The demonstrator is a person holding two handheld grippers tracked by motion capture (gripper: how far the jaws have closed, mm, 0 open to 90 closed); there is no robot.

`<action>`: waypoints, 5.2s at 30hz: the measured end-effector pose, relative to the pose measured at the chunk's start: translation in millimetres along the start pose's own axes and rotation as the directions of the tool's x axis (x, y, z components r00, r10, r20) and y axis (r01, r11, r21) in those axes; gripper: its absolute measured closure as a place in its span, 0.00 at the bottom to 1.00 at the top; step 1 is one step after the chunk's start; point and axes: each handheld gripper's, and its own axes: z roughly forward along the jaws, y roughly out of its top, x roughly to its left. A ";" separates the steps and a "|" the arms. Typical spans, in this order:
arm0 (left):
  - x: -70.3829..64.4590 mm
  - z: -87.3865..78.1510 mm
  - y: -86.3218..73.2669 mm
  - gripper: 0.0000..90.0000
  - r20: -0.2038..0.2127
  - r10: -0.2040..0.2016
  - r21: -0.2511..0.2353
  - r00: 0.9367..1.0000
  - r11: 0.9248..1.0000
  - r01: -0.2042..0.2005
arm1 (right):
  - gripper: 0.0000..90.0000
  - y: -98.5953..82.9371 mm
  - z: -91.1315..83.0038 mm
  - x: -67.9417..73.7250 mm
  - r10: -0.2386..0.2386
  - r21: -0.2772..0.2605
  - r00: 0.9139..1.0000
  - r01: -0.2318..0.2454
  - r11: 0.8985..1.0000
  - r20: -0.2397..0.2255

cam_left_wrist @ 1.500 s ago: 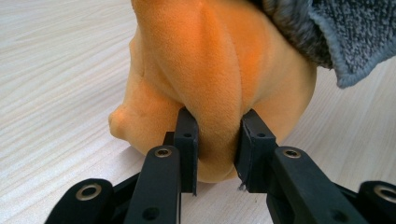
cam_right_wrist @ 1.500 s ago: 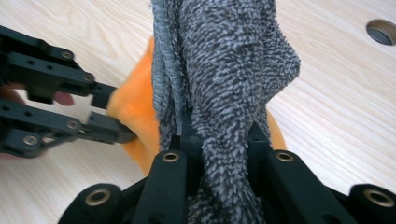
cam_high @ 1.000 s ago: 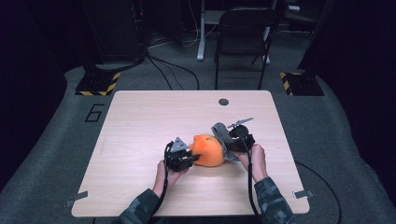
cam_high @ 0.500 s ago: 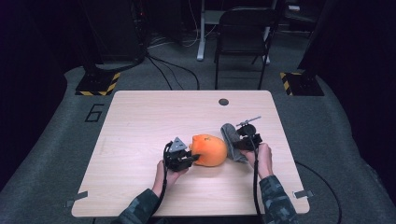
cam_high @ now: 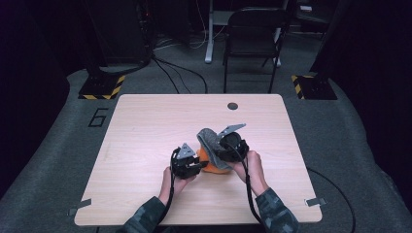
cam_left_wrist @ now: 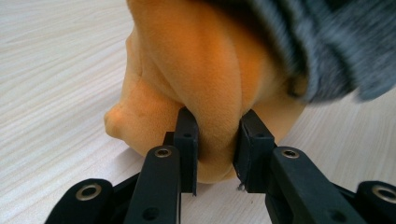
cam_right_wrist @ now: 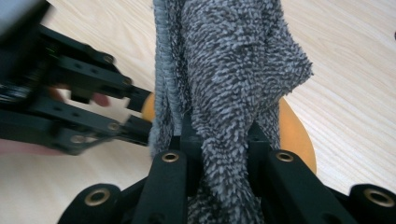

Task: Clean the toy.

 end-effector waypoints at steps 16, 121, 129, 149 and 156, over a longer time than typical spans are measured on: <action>0.5 0.8 0.1 0.81 0.002 0.003 -0.001 1.000 1.000 -0.003 | 0.85 -16.0 -2.2 -39.2 0.079 0.059 0.995 -0.082 0.995 0.060; 4.4 -13.6 10.7 0.86 0.009 -0.027 -0.074 1.000 0.997 0.028 | 0.84 -16.9 -55.9 -70.0 0.156 -0.156 0.977 -0.133 0.979 0.145; -0.7 -9.0 8.5 0.85 0.053 -0.136 0.020 0.989 0.991 0.135 | 0.84 -15.9 -54.8 -67.3 0.165 -0.142 0.976 -0.145 0.979 0.143; -11.3 9.1 -0.8 0.77 -0.040 -0.006 0.042 0.999 0.999 0.007 | 0.83 -2.4 1.5 -1.6 -0.001 0.000 1.000 0.001 1.000 0.020; -12.7 10.3 -0.8 0.79 -0.049 0.006 0.043 0.999 0.999 -0.003 | 0.85 -5.3 6.9 -0.8 -0.020 0.048 0.996 0.016 0.999 0.089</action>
